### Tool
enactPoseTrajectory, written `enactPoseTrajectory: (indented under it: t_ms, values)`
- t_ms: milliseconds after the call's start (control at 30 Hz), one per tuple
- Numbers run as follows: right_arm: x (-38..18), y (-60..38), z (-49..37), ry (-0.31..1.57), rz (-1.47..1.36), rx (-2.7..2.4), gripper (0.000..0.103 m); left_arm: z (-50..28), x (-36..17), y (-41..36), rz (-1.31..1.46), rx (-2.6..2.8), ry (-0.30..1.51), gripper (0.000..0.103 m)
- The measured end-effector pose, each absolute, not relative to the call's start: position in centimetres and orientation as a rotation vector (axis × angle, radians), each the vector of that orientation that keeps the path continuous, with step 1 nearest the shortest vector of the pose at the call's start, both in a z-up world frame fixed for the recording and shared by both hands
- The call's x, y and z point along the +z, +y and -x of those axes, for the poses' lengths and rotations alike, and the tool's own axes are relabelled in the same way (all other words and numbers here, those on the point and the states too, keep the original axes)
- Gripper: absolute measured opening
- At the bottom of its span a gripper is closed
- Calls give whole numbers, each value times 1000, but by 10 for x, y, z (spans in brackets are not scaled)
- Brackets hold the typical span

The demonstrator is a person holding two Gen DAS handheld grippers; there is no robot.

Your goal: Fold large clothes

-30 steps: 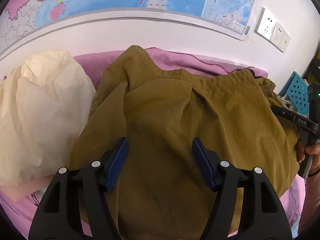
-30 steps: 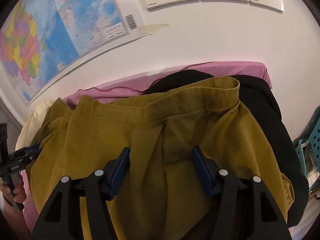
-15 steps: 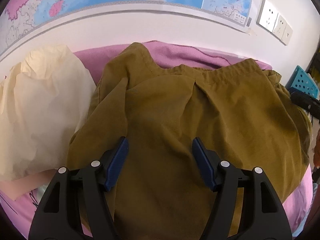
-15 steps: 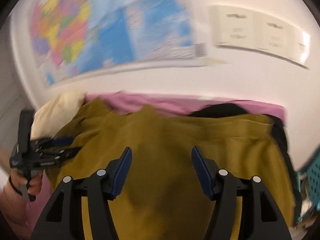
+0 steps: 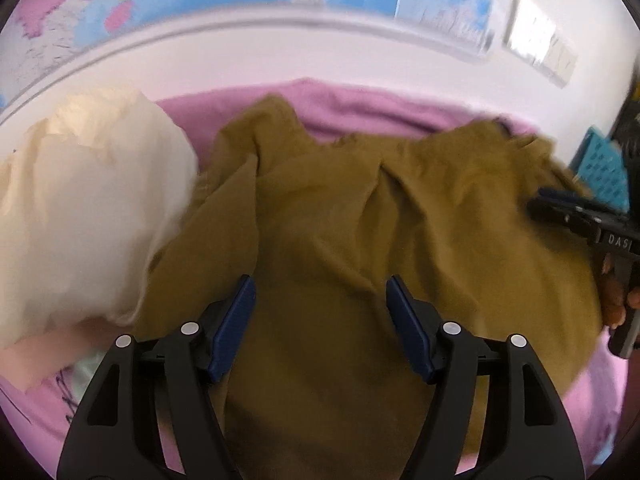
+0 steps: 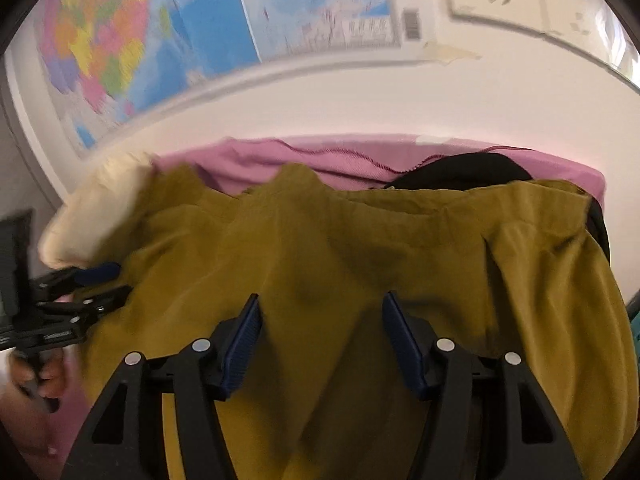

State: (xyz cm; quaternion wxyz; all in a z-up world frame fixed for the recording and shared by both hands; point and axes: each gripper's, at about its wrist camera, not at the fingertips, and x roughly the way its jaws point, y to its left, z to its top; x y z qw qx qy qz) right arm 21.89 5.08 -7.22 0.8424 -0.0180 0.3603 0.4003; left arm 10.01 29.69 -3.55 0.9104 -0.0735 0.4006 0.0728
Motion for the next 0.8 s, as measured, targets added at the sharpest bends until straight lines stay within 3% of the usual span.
enactPoseTrajectory:
  t_ms: [67,167,233,500,533,800]
  values:
    - [-58,23,-199,732,-13,878,67,-67,-19,303,186,136,739,81]
    - [-47,-32,-164,695,-113,885,77,-25,-8,322,251,162,673,86]
    - [-53,-68,-148,723,-199,870,77,-8,-12,336,304,170,677,91]
    - [-111,-151,-136,940,-513,753,79,-15,-71,359,485,117,842,94]
    - [-117,-152,-138,952,-546,747,80,-19,-75,358,481,102,851,98]
    - [-127,-120,-182,921,-648,746,84,-42,-76,335,380,118,853,98]
